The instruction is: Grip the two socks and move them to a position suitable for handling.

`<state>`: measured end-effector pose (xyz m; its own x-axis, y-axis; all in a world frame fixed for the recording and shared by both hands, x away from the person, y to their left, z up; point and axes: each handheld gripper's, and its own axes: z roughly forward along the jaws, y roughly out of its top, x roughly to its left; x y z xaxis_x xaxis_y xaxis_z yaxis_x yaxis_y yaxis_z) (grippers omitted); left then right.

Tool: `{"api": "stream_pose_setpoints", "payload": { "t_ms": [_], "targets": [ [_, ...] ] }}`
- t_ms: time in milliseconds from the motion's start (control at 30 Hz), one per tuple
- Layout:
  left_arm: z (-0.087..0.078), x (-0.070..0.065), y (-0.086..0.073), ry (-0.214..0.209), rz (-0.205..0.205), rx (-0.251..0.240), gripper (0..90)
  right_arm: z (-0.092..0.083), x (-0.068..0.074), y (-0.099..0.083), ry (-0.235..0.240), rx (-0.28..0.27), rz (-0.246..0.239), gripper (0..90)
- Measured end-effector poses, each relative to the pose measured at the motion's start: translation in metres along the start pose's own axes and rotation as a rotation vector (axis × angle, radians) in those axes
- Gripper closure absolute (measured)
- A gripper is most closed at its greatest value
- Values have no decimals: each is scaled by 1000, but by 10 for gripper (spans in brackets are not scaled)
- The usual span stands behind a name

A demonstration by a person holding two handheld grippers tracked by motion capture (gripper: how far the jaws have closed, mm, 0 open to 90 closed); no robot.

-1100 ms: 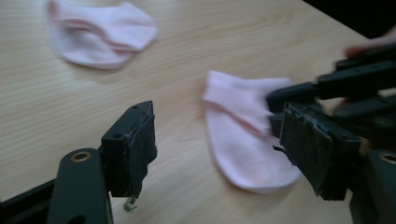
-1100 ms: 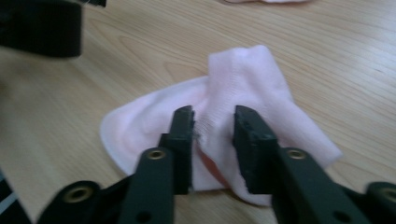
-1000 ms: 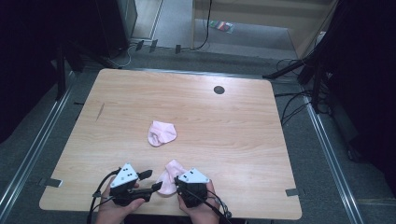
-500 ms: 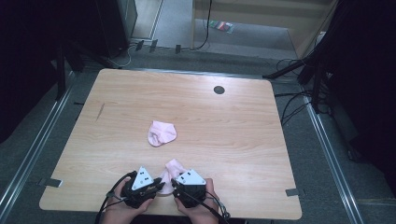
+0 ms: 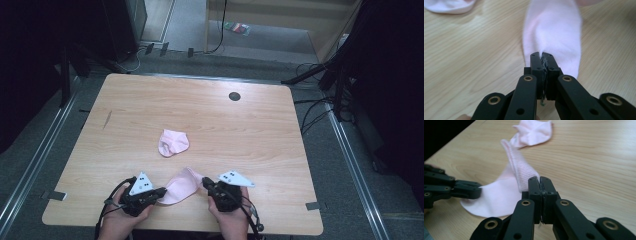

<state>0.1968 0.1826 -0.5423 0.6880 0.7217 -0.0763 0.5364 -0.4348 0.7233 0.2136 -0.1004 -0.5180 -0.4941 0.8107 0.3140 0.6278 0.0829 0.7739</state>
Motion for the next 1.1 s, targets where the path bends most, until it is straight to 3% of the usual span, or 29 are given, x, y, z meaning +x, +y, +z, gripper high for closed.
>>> {"api": "stream_pose_setpoints", "payload": {
  "t_ms": [133,200,233,267,300,333,400,433,533,567,600,633,667,700,800,867,933,1000,1100],
  "targets": [
    [-5,9,-1,-20,64,4,899,-4,-23,-2,16,35,83,900],
    [-3,11,-1,-29,70,6,898,-4,-30,-6,31,66,131,900],
    [3,13,-2,-33,65,-5,883,0,-36,-10,22,112,151,876],
    [3,13,-2,-33,65,-5,848,0,-36,-10,22,112,151,876],
    [5,13,-3,-10,56,-34,848,2,-36,-11,-2,138,132,812],
    [4,13,-3,10,40,-67,666,3,-34,-12,-91,154,84,655],
    [1,13,-3,20,28,-84,614,1,-34,-12,-91,146,79,639],
    [-5,15,-3,18,-21,-125,610,-6,-32,-5,-110,103,61,607],
    [-10,15,-3,4,-69,-152,650,-8,-30,1,-112,69,17,587],
    [-10,12,-2,-8,-73,-137,726,-2,-24,8,-98,47,-43,548],
    [-10,12,-2,-8,-73,-137,746,2,-22,9,-104,46,-72,536],
    [-7,7,-3,-28,-54,-106,776,8,-19,9,-111,58,-100,522],
    [-7,7,-3,-28,-54,-106,830,8,-19,9,-111,58,-100,522],
    [-4,6,-3,-48,-48,-82,850,24,-16,6,-104,98,-148,509],
    [2,3,-6,-35,-37,-33,841,34,-14,2,-118,129,-175,540],
    [4,3,-8,-38,-35,-38,807,37,-13,-3,-135,126,-188,642],
    [3,2,-9,-35,-12,-33,804,35,-16,-5,-128,124,-191,820],
    [3,3,-9,-36,-6,-31,844,33,-18,-5,-122,121,-177,848],
    [0,9,-11,-64,-4,-24,900,24,-34,-3,-103,108,-96,876]
  ]
}}
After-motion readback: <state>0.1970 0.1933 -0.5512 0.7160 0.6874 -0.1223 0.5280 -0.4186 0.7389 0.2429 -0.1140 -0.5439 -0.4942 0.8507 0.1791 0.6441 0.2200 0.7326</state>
